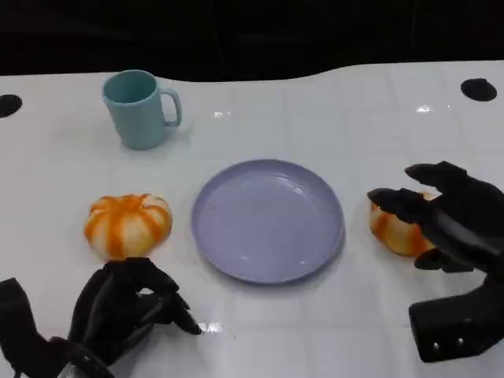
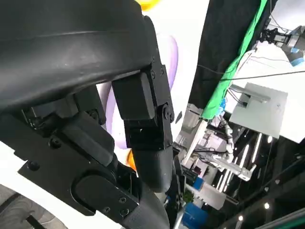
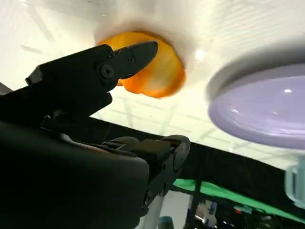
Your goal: Grasp the bread from the table and place it into the plate.
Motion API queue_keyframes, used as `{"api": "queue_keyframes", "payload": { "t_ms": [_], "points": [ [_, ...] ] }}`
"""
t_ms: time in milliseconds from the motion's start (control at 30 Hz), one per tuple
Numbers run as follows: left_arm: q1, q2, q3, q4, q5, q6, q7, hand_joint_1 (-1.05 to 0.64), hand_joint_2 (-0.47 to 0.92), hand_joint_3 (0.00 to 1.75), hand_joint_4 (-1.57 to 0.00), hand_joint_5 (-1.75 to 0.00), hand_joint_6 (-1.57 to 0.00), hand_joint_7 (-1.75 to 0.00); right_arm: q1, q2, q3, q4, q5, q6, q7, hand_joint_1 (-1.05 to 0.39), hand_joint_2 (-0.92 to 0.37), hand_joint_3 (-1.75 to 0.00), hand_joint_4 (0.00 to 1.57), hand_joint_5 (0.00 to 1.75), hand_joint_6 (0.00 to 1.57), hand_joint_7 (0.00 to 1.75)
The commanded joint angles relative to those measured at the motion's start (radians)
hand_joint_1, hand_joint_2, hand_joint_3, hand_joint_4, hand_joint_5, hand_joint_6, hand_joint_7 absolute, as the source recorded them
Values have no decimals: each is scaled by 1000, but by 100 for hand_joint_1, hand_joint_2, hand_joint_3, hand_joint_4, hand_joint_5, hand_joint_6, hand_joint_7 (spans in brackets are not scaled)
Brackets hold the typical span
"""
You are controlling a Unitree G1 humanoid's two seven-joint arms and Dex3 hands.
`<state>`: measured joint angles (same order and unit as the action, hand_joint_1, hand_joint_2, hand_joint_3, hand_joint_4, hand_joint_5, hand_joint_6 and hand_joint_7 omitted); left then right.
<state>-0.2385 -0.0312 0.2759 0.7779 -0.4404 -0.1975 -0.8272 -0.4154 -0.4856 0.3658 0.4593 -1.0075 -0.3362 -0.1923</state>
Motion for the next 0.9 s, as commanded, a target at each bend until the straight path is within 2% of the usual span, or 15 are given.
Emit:
{"api": "queue_keyframes", "payload": {
  "t_ms": [33, 500, 700, 900],
  "points": [
    [10, 14, 4, -12, -5, 1, 8, -105, 61, 0, -157, -58, -157, -35, -68, 4, 45, 109, 3, 11, -26, -32, -77, 0, 16, 31, 37, 1],
    [20, 11, 1, -27, -5, 7, 12, -105, 60, 0, -157, -58, -157, -35, -221, 91, 184, 409, 23, 67, -27, -25, -74, 0, 21, 19, 37, 0],
    [27, 9, 0, -40, -4, 8, 17, -105, 61, 0, -157, -59, -157, -35, -278, 140, 218, 542, 53, 77, -10, -24, -77, -1, 23, 13, 36, 0],
    [31, 8, 1, -47, -7, 13, 15, -105, 60, 0, -157, -59, -157, -35, -323, 180, 238, 661, 84, 82, -18, -25, -80, -1, 37, 11, 43, 3]
  ]
}}
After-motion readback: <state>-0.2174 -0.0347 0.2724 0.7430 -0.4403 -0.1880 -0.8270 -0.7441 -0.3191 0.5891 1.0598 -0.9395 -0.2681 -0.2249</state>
